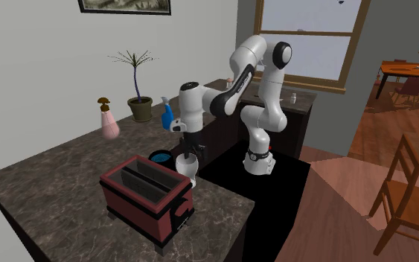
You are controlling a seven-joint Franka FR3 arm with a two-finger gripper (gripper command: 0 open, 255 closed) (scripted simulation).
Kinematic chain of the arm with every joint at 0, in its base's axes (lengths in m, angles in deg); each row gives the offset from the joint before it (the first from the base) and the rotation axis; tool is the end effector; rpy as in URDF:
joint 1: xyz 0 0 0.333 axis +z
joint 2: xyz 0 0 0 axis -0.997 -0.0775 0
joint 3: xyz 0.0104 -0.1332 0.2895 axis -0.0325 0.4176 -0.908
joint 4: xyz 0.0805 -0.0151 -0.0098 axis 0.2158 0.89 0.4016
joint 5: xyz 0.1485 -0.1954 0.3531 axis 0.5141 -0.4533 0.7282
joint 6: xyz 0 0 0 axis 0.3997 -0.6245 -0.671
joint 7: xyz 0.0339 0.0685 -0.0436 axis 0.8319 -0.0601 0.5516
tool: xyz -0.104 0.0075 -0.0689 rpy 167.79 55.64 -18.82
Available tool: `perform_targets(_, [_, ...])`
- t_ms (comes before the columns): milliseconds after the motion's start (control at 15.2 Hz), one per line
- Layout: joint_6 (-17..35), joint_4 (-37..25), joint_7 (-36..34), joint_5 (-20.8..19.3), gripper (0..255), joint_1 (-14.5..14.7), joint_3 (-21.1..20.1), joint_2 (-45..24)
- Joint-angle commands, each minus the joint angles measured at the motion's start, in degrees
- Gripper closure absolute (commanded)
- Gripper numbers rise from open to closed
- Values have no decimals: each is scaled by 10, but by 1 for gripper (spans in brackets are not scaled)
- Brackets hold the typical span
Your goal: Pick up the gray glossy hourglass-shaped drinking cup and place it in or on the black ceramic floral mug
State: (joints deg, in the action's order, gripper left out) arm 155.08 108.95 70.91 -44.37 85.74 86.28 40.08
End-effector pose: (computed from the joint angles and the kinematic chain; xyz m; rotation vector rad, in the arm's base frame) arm 0.4705 -0.1057 0.3709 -3.1132 0.0520 -0.0135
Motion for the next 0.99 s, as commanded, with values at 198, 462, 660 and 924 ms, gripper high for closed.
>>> perform_targets(198, [44, 18, 6, 5, 0, 1, 4, -25])
perform_targets(462, [65, 27, 8, 8, 0, 2, 5, -37])
perform_targets(660, [65, 27, 8, 8, 0, 2, 5, -37])
perform_targets(924, [65, 27, 8, 8, 255, 2, 5, -37])
